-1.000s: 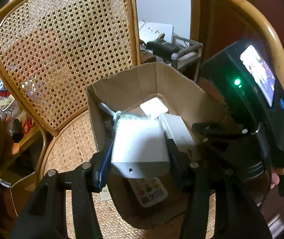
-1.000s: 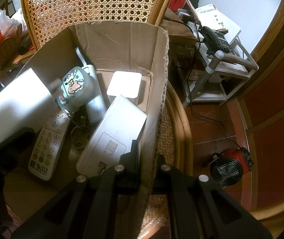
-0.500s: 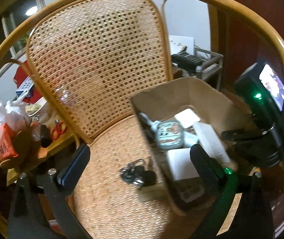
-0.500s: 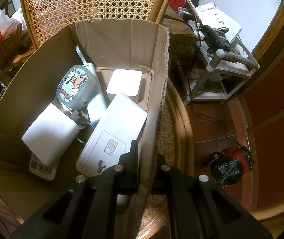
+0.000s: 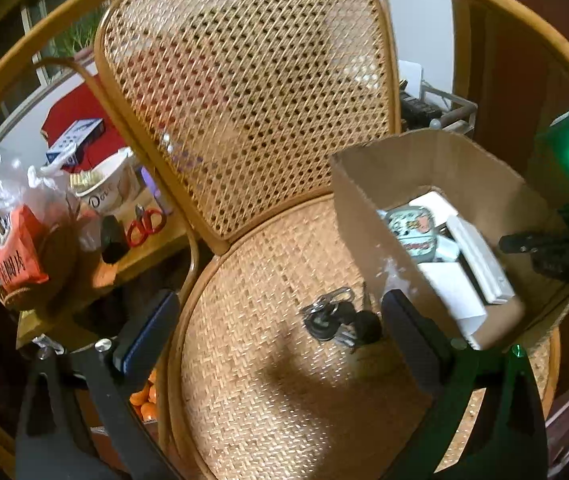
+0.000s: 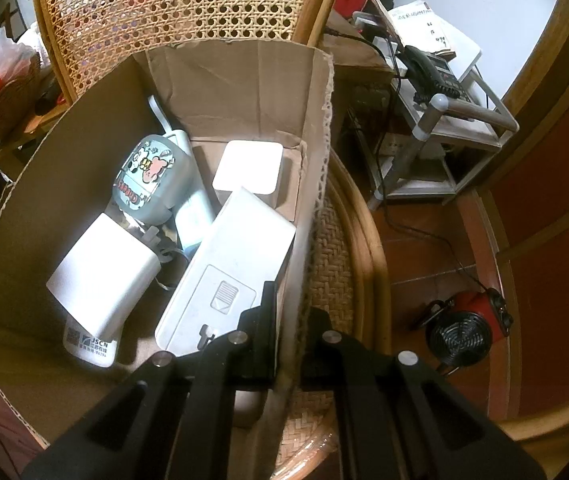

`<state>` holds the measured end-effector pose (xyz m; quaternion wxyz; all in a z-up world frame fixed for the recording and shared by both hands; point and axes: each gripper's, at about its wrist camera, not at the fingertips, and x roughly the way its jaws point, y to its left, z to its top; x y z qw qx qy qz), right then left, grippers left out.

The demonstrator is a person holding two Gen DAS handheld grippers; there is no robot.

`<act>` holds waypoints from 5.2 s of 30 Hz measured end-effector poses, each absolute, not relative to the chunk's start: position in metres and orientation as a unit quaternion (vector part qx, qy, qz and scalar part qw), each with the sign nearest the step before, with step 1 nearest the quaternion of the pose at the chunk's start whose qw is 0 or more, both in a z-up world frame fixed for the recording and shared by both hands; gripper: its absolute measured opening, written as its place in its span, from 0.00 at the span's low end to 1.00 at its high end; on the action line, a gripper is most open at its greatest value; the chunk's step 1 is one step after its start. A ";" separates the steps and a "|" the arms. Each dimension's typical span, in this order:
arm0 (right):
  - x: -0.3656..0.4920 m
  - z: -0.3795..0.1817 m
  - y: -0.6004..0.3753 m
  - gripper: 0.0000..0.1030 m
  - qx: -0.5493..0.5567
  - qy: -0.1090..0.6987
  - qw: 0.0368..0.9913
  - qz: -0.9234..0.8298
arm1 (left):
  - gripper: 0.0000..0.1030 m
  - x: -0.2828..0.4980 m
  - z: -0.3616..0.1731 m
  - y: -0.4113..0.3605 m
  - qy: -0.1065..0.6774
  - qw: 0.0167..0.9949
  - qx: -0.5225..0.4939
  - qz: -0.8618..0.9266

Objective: Organize rigid objects
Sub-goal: 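Withdraw the left gripper from the box and lower it over the keys, then close the left gripper on the key ring and lift the keys, then carry the keys into the box and open the left gripper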

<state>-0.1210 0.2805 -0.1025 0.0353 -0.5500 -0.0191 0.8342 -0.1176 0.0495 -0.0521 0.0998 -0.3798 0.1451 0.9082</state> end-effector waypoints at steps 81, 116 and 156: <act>-0.122 -0.107 0.276 0.08 -0.553 -0.018 0.031 0.832 | 0.28 -0.184 -0.119 0.033 0.011 0.179 -0.468 0.865; -0.122 -0.107 0.275 0.08 -0.554 -0.019 0.031 0.832 | 0.25 -0.159 -0.071 0.028 0.035 0.170 -0.400 0.900; -0.121 -0.107 0.274 0.08 -0.553 -0.022 0.032 0.832 | 0.25 -0.093 0.003 0.120 0.031 0.271 -0.342 0.899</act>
